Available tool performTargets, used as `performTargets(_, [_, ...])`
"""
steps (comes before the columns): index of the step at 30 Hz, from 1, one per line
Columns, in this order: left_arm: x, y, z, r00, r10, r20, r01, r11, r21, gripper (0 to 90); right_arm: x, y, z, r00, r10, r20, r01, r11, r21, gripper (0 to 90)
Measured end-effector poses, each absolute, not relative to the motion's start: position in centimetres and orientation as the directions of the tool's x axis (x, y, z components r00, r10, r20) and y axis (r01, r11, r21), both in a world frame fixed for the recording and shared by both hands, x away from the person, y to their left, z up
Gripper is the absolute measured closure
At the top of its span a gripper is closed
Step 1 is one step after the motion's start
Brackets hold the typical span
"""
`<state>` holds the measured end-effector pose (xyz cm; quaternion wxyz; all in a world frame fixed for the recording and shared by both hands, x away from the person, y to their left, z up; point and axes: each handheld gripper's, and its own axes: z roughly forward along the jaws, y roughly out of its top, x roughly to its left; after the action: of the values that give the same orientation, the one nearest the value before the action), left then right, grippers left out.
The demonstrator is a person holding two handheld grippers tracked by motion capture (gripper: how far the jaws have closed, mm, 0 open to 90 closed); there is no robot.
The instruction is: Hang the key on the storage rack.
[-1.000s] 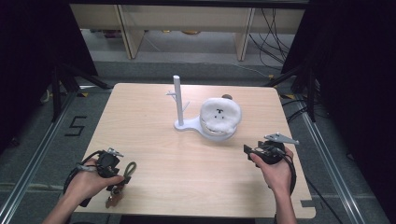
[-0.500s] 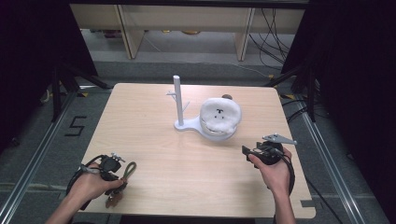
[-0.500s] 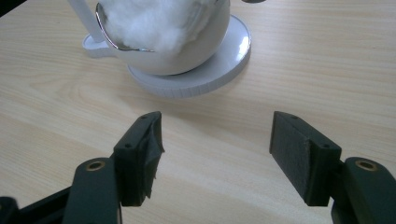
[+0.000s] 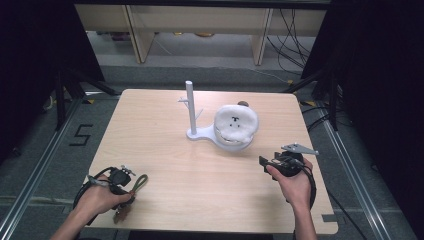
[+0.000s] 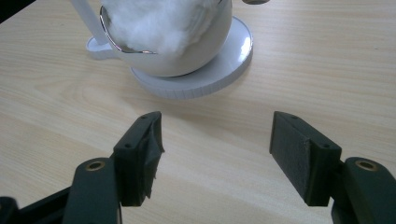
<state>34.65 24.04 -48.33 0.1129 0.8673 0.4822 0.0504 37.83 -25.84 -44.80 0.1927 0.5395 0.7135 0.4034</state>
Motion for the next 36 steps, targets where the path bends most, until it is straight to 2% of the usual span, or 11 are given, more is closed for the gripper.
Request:
performTargets(2, [34.6, 24.0, -48.4, 0.504, 0.863, -0.039, 0.842, -0.481, 0.244, 67.4, 37.9, -25.8, -44.9, -0.348, 0.922, 0.169, 0.613, 0.087, 0.786, 35.5])
performTargets(4, [34.8, 24.2, -48.3, 0.522, 0.852, -0.03, 0.831, -0.501, 0.241, 69.5, 37.8, -25.5, -44.9, -0.334, 0.92, 0.202, 0.629, 0.058, 0.775, 35.5])
performTargets(7, [34.7, 24.4, -48.4, 0.503, 0.863, -0.047, 0.842, -0.477, 0.252, 72.1, 37.8, -25.8, -45.0, -0.348, 0.925, 0.155, 0.611, 0.099, 0.785, 35.5])
performTargets(9, [34.6, 24.7, -48.3, 0.504, 0.862, -0.054, 0.84, -0.474, 0.265, 74.1, 37.7, -25.5, -45.0, -0.339, 0.92, 0.194, 0.626, 0.067, 0.777, 35.5])
performTargets(10, [34.7, 25.1, -48.2, 0.538, 0.842, -0.034, 0.815, -0.509, 0.277, 74.1, 37.8, -25.6, -45.0, -0.354, 0.917, 0.185, 0.618, 0.082, 0.782, 35.5])
performTargets(11, [34.3, 25.1, -48.3, 0.498, 0.865, -0.068, 0.839, -0.46, 0.289, 75.5, 37.9, -25.6, -45.0, -0.354, 0.918, 0.18, 0.617, 0.084, 0.782, 35.5])
performTargets(13, [34.5, 25.4, -48.2, 0.533, 0.845, -0.044, 0.813, -0.497, 0.304, 76.0, 37.8, -25.7, -45.0, -0.352, 0.921, 0.165, 0.614, 0.095, 0.783, 35.5])
performTargets(19, [34.0, 25.8, -48.3, 0.526, 0.849, -0.042, 0.804, -0.481, 0.351, 78.1, 37.8, -25.6, -45.0, -0.353, 0.918, 0.182, 0.617, 0.082, 0.783, 35.5])
performTargets(28, [33.2, 26.9, -48.6, 0.527, 0.848, -0.052, 0.756, -0.44, 0.484, 78.5, 37.6, -25.6, -44.9, -0.332, 0.921, 0.202, 0.621, 0.052, 0.782, 35.5])
performTargets(31, [33.0, 27.1, -48.4, 0.533, 0.844, -0.049, 0.748, -0.444, 0.493, 78.6, 37.6, -25.6, -44.9, -0.332, 0.921, 0.202, 0.625, 0.054, 0.779, 35.5])
performTargets(36, [32.8, 27.5, -48.3, 0.513, 0.854, -0.088, 0.73, -0.38, 0.568, 78.6, 37.6, -25.5, -44.9, -0.328, 0.924, 0.198, 0.629, 0.057, 0.775, 35.5])
